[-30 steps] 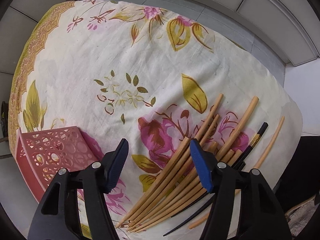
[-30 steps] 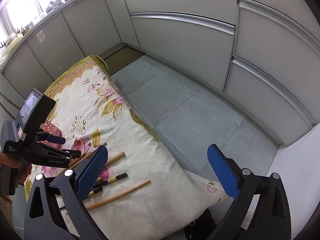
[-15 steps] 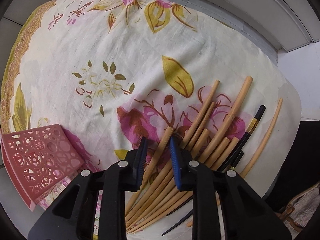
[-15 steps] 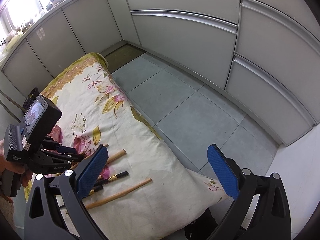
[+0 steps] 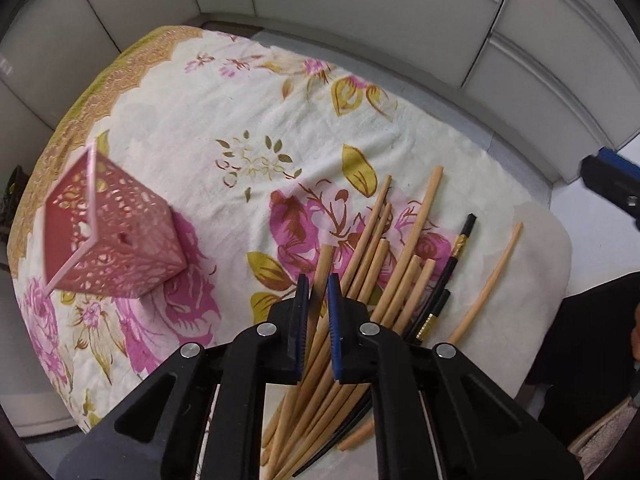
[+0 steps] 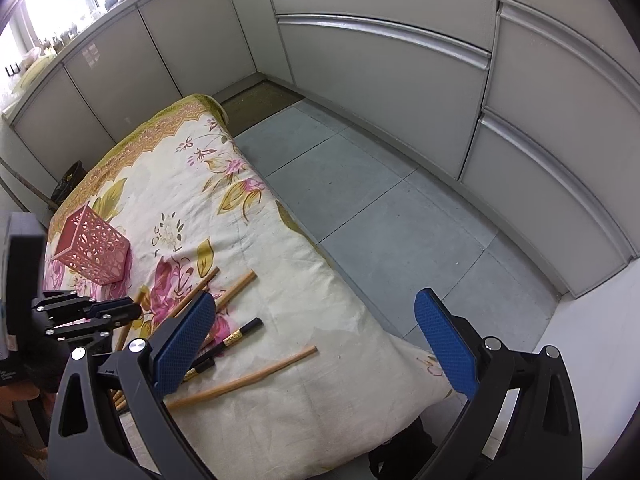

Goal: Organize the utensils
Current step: 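Lower the left tool onto the bamboo chopsticks and grasp one, then lift the chopstick upright with the left tool while the right tool grasps another chopstick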

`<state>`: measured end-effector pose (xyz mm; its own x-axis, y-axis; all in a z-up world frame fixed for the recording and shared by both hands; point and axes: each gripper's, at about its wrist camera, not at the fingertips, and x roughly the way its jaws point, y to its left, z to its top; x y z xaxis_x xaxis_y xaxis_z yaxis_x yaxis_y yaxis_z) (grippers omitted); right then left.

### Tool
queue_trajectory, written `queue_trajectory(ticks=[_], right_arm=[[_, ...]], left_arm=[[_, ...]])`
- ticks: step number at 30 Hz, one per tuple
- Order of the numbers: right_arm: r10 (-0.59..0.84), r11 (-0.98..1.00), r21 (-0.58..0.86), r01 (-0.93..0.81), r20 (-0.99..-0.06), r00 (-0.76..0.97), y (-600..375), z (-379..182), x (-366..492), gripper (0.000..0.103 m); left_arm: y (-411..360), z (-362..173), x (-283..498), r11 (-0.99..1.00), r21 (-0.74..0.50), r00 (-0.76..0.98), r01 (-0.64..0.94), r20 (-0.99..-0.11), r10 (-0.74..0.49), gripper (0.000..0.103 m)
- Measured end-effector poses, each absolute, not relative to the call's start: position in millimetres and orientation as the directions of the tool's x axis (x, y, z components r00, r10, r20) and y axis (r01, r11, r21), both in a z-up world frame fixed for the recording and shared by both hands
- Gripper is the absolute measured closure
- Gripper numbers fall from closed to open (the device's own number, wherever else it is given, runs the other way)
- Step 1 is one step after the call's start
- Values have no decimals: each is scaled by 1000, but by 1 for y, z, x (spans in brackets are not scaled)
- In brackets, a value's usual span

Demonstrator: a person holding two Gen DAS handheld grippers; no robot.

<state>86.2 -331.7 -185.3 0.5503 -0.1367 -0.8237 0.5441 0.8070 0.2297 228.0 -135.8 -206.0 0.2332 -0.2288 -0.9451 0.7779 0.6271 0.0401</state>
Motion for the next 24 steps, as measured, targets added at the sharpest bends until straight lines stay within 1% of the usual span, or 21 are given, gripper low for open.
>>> queue_trajectory(ticks=[5,7,8,9,10,11,14,17,18,19,21,22,24], right_arm=[[77,702,381,602,-881,467,-342,-215,90,7],[182,568,453,688,-884,432,-349,-235,83,7],[249,484,472,737,-882,401,-352,-247,79,9],[315,434,473,767,-877,362,-350,-258,79,17],[374,409,470,782,-868,327,-347,-267,82,28],[400,392,456,799,-867,299,-345,-271,83,31],[371,358,371,857,-899,234,-337,-272,88,32],[304,395,298,869,-935,183,-328,-265,105,36],[283,402,270,875,-945,162,-325,-265,111,41],[275,404,245,882,-951,138,-324,-267,117,48],[292,394,202,897,-953,86,-322,-277,127,56],[267,396,184,900,-960,79,-321,-274,131,62],[252,398,150,905,-967,49,-317,-274,137,64]], left_arm=[[-102,-140,199,681,5,345,732,-865,-364,97],[-95,-113,182,690,-12,388,723,-820,-420,97],[-90,-98,172,695,-17,413,719,-794,-446,97],[-83,-86,166,696,-26,435,717,-764,-477,97],[-75,-74,161,697,-36,457,716,-731,-507,97],[-68,-63,157,695,-47,475,717,-698,-536,97],[-49,-30,139,676,-74,505,733,-607,-613,97],[-35,-14,130,662,-76,522,746,-551,-651,97],[-30,-10,128,661,-82,527,746,-534,-661,97],[-24,-6,127,659,-90,529,747,-519,-671,97],[-12,0,124,659,-107,536,744,-492,-686,97],[-6,3,123,661,-117,540,741,-481,-691,97],[5,6,123,665,-136,549,734,-457,-700,97]])
